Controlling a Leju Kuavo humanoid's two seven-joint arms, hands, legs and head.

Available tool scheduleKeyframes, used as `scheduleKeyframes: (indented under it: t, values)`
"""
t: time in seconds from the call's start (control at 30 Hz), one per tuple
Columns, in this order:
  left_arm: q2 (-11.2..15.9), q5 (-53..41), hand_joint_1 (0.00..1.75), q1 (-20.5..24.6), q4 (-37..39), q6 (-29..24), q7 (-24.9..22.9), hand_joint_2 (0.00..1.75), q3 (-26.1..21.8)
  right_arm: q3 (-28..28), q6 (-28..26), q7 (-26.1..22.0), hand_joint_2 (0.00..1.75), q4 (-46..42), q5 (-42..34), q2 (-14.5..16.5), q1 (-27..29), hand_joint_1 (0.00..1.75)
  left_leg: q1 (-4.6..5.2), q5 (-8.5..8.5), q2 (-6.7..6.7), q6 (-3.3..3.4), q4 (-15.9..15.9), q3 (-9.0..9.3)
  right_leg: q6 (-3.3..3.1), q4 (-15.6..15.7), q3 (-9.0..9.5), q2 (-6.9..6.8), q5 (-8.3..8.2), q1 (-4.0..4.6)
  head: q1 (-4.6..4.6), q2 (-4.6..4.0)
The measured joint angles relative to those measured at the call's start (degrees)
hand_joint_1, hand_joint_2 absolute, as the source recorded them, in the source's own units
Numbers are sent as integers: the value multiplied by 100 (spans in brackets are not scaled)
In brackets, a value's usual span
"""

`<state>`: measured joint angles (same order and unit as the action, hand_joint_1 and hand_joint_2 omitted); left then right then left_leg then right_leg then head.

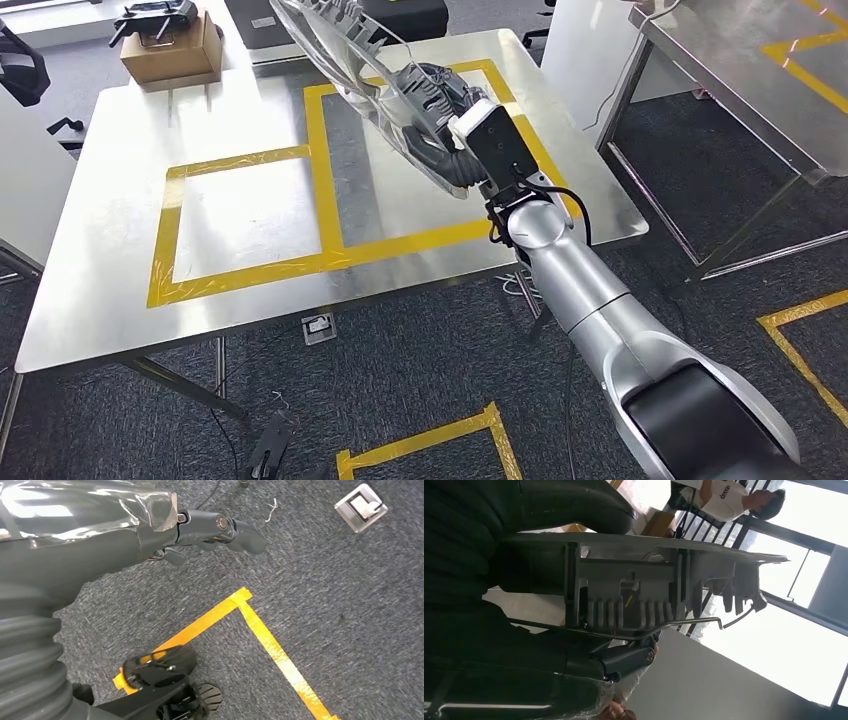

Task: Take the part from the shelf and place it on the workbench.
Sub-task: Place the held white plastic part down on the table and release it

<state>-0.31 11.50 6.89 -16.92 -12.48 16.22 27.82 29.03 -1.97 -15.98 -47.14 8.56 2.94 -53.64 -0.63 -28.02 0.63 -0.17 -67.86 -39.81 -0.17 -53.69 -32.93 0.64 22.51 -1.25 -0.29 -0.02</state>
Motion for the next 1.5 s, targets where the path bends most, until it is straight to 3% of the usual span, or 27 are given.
scheduleKeyframes:
  t: [0.03,0.07,0.1,0.2,0.27,0.3,0.37,0.43,0.47,0.53,0.6,0.63,0.73,0.8,0.9,0.93,0.97,1.0,1.07,1.1,1.17,1.23,1.37,1.5]
  values:
    - [2,0,0,-2,0,0,0,175,0,13,0,3,175,6,1,11,-6,175,-23,343,-12,-11,437,114,18,1,41,13,32,0,-1,0]
    - [3,0,0,-2,0,0,0,175,0,27,0,2,175,9,1,25,-22,175,-26,578,-29,-8,815,226,40,5,70,25,57,4,1,0]
    - [3,0,0,1,0,0,0,175,0,36,0,-1,175,10,0,39,-44,175,-14,698,-45,14,1107,340,68,4,78,36,80,12,-1,0]
    - [2,0,0,9,-2,0,0,175,0,48,0,-8,175,12,-2,53,-98,175,37,632,-60,120,1315,477,162,-8,57,38,137,29,-4,1]
    - [4,-1,0,13,-6,3,2,175,-2,51,0,-6,175,6,1,58,-118,175,20,622,-52,200,1344,511,196,-200,-39,8,249,26,2,2]
    - [4,-4,0,16,-8,8,3,175,-4,56,1,-5,175,4,4,62,-122,175,10,616,-50,241,1364,542,200,-448,-159,-9,363,24,3,2]
    - [2,-22,0,12,-7,29,8,175,-8,80,3,-3,175,20,40,62,-85,175,11,576,-44,307,1369,603,191,-1324,-583,-40,697,15,4,1]
    - [-5,-53,0,-6,-7,46,23,175,-9,145,4,29,175,53,181,61,-14,175,23,531,-21,333,1367,667,217,-1969,-943,-53,855,10,8,1]
    - [-8,-73,0,-10,-7,48,37,175,-9,199,4,58,175,68,301,61,1,175,31,508,-3,333,1364,693,241,-1937,-983,-55,763,11,10,1]
    - [-19,-115,0,1,-13,49,76,175,-9,367,2,127,175,95,625,67,-28,175,57,465,31,321,1352,726,264,-1200,-777,-56,325,40,14,0]
    - [-50,-163,0,20,-25,50,137,175,-9,606,-24,192,175,128,1034,98,-92,175,103,407,44,283,1309,725,197,-345,-458,-63,-84,106,11,0]
    - [-69,-177,0,26,-31,51,183,175,-9,754,-85,258,175,155,1322,127,-128,175,118,377,43,255,1286,723,149,-133,-369,-69,-172,132,10,1]
    - [-101,-187,0,44,-93,55,338,175,-20,1507,-636,772,175,332,3057,281,-334,175,127,282,21,170,1243,723,64,-82,-324,-62,-162,114,9,1]
    - [-109,-187,0,81,-170,41,374,175,-40,2190,-1074,1153,175,524,4457,436,-492,175,116,56,9,127,988,640,13,-55,-281,-45,-142,69,-3,2]
    - [-120,-188,0,104,-226,29,384,175,-59,3040,-1383,1467,175,847,5641,611,-560,175,74,-512,8,62,-166,174,-61,-53,-197,-39,-93,61,-12,1]
    - [-122,-185,0,98,-234,30,395,175,-67,3265,-1408,1531,175,949,5882,647,-562,175,56,-586,7,31,-479,16,-69,-57,-178,-39,-79,62,-11,1]
    - [-124,-180,0,92,-245,30,407,175,-77,3471,-1421,1599,175,1043,6095,687,-567,175,31,-530,3,-6,-585,-63,-69,-65,-163,-34,-63,59,-10,1]
    - [-124,-170,0,89,-260,31,419,175,-87,3658,-1443,1686,175,1124,6278,733,-574,175,-2,-334,-7,-43,-408,-20,-58,-76,-148,-24,-48,52,-10,1]
    - [-123,-143,0,93,-295,31,434,175,-109,3967,-1501,1870,175,1248,6541,840,-606,175,-70,180,-40,-109,392,293,-19,-101,-119,9,-12,38,-10,1]
    - [-125,-132,0,96,-308,31,437,175,-117,4087,-1536,1937,175,1298,6611,887,-632,175,-76,348,-51,-118,755,448,4,-114,-112,25,0,44,-13,1]
    - [-133,-126,0,102,-325,33,440,175,-129,4264,-1572,1996,175,1382,6676,954,-696,175,-58,390,-53,-68,1084,614,59,-136,-132,45,12,70,-15,1]
    - [-138,-126,0,102,-346,36,441,175,-136,4375,-1582,2014,175,1438,6702,987,-754,175,-39,347,-42,21,1127,642,112,-136,-155,41,8,80,-13,1]
    - [-157,-123,0,107,-379,44,452,175,-142,4522,-1582,2025,175,1543,6739,1050,-873,175,-31,390,-20,62,1192,655,23,-108,-134,26,-9,69,7,1]
    - [-175,-132,0,108,-390,107,456,175,-142,4603,-1344,1838,175,1672,6714,1092,-860,175,26,400,-1,97,1183,655,22,-92,-118,12,-21,21,9,1]
